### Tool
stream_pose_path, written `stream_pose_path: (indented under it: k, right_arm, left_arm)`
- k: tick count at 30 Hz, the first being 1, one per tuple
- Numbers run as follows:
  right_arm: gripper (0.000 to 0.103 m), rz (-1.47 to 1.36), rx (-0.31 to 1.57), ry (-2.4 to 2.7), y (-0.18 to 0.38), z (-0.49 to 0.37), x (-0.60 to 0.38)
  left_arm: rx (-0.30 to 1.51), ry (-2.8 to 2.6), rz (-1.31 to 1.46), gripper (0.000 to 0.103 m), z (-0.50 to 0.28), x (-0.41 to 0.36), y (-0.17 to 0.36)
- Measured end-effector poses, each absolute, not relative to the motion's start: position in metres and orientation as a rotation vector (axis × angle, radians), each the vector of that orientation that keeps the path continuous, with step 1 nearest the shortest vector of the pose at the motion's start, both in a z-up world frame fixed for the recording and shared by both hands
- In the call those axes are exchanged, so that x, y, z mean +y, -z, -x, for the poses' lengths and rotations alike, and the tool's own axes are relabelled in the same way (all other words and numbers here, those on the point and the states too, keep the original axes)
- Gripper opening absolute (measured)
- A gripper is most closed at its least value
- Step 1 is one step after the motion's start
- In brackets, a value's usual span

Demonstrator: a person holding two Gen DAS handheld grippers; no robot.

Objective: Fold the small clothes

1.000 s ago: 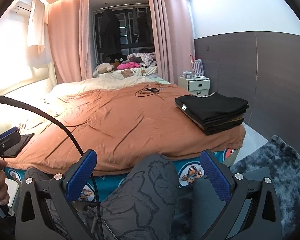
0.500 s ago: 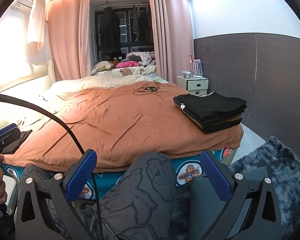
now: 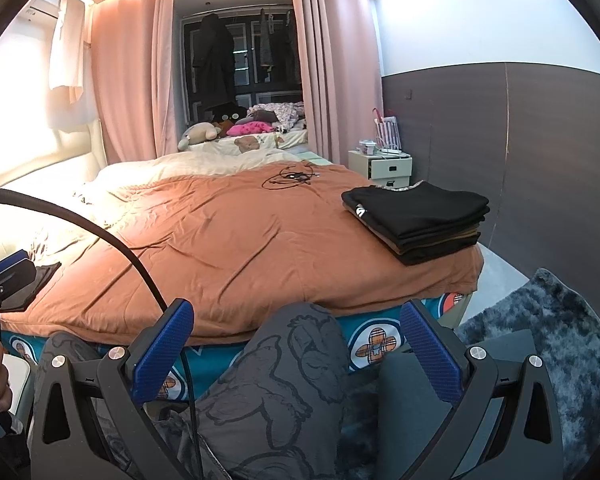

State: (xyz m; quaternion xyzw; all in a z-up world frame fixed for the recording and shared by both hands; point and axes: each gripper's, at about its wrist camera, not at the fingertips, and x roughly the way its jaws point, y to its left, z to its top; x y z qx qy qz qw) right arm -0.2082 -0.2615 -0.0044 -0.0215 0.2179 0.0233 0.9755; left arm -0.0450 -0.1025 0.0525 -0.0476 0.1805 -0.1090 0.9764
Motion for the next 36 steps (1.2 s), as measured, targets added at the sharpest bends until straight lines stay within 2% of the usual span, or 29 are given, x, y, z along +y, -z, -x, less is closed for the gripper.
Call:
stream_pose_path:
  k: [36]
  right_arm:
    - [0.103, 0.044, 0.445, -0.047, 0.0, 0.208, -0.272]
  left_arm:
    - [0.372, 0.216, 0.103, 0.103, 0.045, -0.112, -0.05]
